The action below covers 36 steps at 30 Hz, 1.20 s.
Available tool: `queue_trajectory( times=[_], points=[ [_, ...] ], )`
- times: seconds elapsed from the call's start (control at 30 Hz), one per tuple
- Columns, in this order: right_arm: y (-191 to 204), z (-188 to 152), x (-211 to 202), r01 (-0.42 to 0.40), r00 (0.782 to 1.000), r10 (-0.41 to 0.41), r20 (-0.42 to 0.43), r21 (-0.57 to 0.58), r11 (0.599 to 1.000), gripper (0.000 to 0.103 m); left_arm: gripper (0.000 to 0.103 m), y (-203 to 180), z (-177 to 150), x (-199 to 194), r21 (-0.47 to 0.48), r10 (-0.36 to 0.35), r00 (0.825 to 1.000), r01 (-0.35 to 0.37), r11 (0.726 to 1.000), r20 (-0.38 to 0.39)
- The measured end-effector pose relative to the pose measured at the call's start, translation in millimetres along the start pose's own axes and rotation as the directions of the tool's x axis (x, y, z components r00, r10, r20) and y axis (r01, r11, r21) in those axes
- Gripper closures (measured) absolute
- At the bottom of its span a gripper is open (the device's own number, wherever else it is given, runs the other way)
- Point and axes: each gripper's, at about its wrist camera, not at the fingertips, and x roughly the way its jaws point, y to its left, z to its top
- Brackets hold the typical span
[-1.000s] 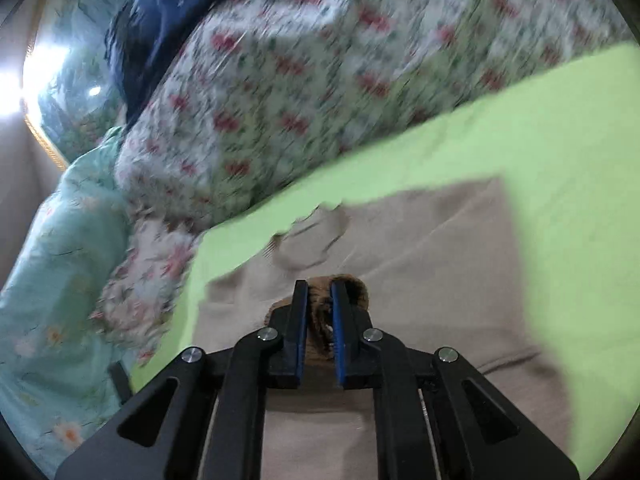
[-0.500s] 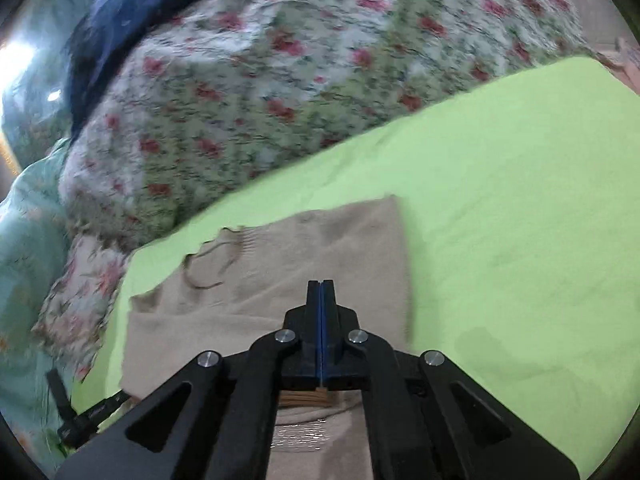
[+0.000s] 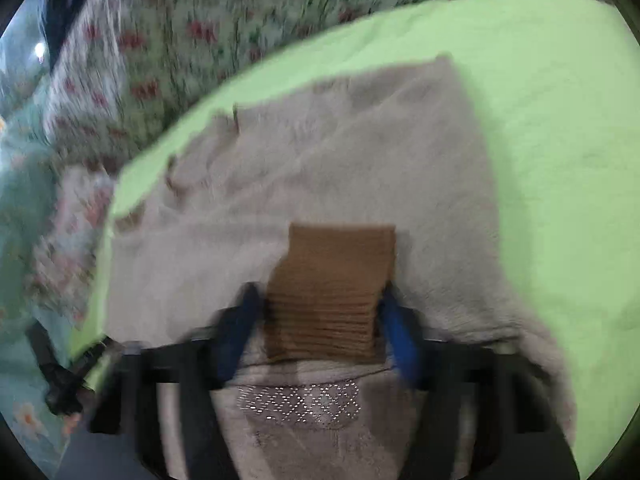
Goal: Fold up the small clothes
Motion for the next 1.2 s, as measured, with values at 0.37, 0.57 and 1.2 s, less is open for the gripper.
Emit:
queue_trajectory(
  times=[0.37, 0.57, 1.2],
  points=[
    [-13.5, 2.1, -45.6, 0.035, 0.989, -0.033, 0.145, -0.011, 0.999, 0.094, 0.072, -8.9, -7.7, -2.9, 0.017, 0.087, 0.995, -0.088, 0.996, 0.040],
    [-33.3, -9.7, -37.8, 0.117, 0.989, -0.126, 0.083, 0.103, 0.988, 0.085, 0.070, 6.1, -10.9, -5.0, -0.017, 0.034, 0.999, -0.033, 0.999, 0.040],
    [273.6, 64.4, 120.9, -0.393, 0.907, 0.272, -0.322, -0.415, 0.820, 0.022, 0.067, 31.2, -24.2, -9.0, -0.121, -0.118, 0.985, 0.133, 0.984, 0.122]
  ],
)
